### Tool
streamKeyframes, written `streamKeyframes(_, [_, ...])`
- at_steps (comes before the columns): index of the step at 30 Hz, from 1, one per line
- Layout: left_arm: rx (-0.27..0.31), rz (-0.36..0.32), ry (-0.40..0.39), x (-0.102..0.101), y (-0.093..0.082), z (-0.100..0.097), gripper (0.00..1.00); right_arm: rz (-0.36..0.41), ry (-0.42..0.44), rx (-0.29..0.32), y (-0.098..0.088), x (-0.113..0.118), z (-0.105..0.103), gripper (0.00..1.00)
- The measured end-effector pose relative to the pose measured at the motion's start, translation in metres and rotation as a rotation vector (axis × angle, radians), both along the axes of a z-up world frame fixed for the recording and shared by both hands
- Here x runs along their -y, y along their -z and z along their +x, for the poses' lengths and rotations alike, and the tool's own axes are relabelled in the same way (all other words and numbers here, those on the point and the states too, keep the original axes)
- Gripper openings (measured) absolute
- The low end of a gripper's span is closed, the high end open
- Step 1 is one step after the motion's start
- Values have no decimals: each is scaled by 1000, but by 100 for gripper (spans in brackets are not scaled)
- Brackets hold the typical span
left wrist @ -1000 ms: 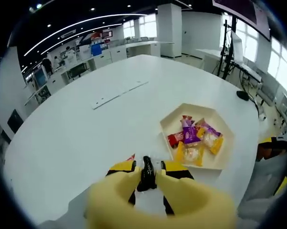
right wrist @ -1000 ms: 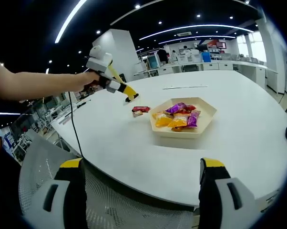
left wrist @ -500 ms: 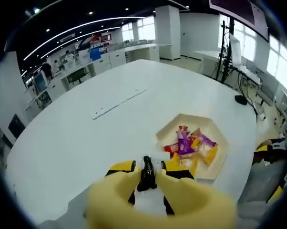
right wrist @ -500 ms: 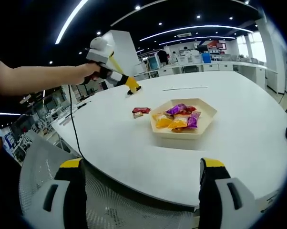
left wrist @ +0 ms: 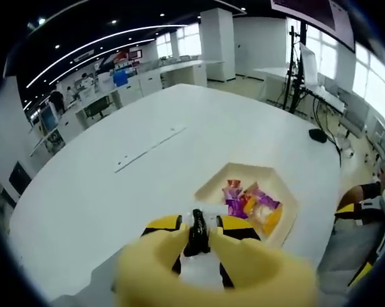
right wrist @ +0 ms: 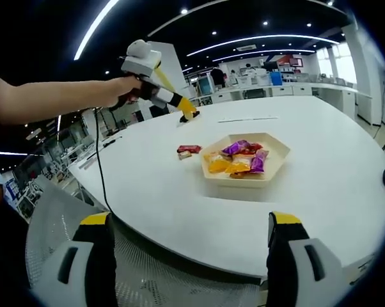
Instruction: Place the target food into the container with the food tongs after gripping and lifting it, then release it inside without dropping or visibly crushing the food.
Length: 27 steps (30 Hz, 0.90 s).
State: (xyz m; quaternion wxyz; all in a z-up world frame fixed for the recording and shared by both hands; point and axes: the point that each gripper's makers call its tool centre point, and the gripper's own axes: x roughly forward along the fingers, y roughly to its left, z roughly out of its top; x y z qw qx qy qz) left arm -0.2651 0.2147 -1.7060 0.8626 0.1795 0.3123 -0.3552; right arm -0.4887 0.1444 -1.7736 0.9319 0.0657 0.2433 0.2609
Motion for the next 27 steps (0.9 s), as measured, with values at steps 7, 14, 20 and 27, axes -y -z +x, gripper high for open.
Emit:
streamKeyframes(7, [-9,-1,25,21,1,-3,18,2,-2,1,0,0,0,100])
streamKeyframes(14, [-14,3,53,39,3,-8,18,6,-2,5,-1,-1,0,100])
streamKeyframes(20, [-16,2,68,50,2,-10,18,8,-3,9,-2,-1,0,100])
streamKeyframes(27, [-20,-4,86,60,2,-14,18,8,-4,7,-2,-1,0,100])
